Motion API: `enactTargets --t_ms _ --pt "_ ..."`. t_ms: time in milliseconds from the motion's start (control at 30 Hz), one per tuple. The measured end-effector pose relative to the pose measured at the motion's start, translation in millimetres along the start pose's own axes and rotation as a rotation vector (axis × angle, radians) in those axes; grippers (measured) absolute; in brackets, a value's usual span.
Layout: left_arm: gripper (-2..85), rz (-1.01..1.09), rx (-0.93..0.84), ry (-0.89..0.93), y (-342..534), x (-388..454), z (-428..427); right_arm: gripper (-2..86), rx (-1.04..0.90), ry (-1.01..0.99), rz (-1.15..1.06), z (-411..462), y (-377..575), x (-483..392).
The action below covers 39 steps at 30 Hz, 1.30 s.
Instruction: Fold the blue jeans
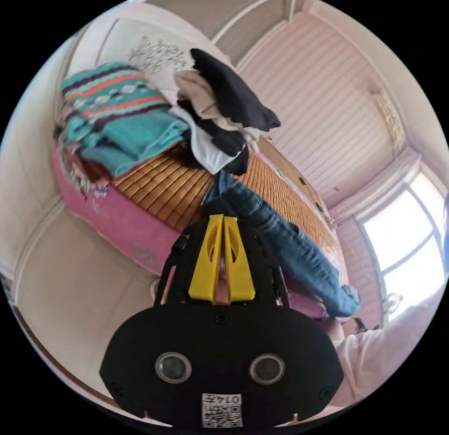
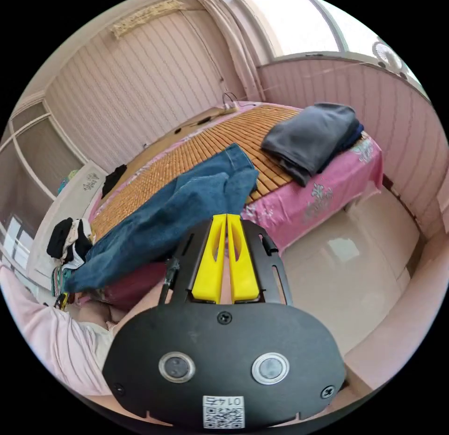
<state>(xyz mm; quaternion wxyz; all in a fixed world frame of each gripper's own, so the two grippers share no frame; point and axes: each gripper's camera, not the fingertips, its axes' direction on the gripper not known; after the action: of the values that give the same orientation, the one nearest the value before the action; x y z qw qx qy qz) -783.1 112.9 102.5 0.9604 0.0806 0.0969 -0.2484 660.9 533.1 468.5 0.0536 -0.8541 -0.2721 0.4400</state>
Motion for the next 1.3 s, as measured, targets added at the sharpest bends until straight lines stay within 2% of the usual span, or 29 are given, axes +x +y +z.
enactTargets --t_ms 67,133,267,400,467,600,667,767,967,1100,1300 --pt "-0.9 -0.156 -0.021 0.005 27 -30 -6 -0.1 -0.009 0.068 0.122 -6 21 15" --pt "-0.9 -0.128 -0.003 -0.042 32 -28 -12 -0.1 0.007 0.059 0.135 -9 17 14" --pt "-0.4 -0.007 -0.024 -0.111 6 -3 -7 0.2 -0.008 0.087 -0.098 10 -34 -40" --pt "2.7 0.106 -0.041 -0.102 -28 31 23 -0.1 -0.058 0.078 -0.341 59 -77 -118" --pt "3.6 0.205 -0.122 -0.105 -45 63 65 -0.4 -0.127 0.085 -0.481 105 -95 -174" --pt "4.1 0.367 -0.278 -0.168 -54 116 152 -0.8 -0.188 0.221 -0.572 177 -113 -234" --pt "5.0 0.434 -0.319 -0.296 -54 142 209 -0.9 -0.205 0.394 -0.570 221 -125 -255" --pt "4.5 0.422 -0.377 -0.408 -54 152 270 -0.8 -0.220 0.520 -0.570 264 -135 -268" --pt "-0.2 0.468 -0.369 -0.436 -60 172 319 -0.6 -0.115 0.528 -0.635 298 -150 -277" --pt "-0.8 0.490 -0.356 -0.530 -72 184 349 -0.9 -0.140 0.446 -0.659 313 -180 -278" --pt "-1.0 0.486 -0.360 -0.528 -87 198 397 -0.8 -0.182 0.426 -0.607 340 -216 -286"
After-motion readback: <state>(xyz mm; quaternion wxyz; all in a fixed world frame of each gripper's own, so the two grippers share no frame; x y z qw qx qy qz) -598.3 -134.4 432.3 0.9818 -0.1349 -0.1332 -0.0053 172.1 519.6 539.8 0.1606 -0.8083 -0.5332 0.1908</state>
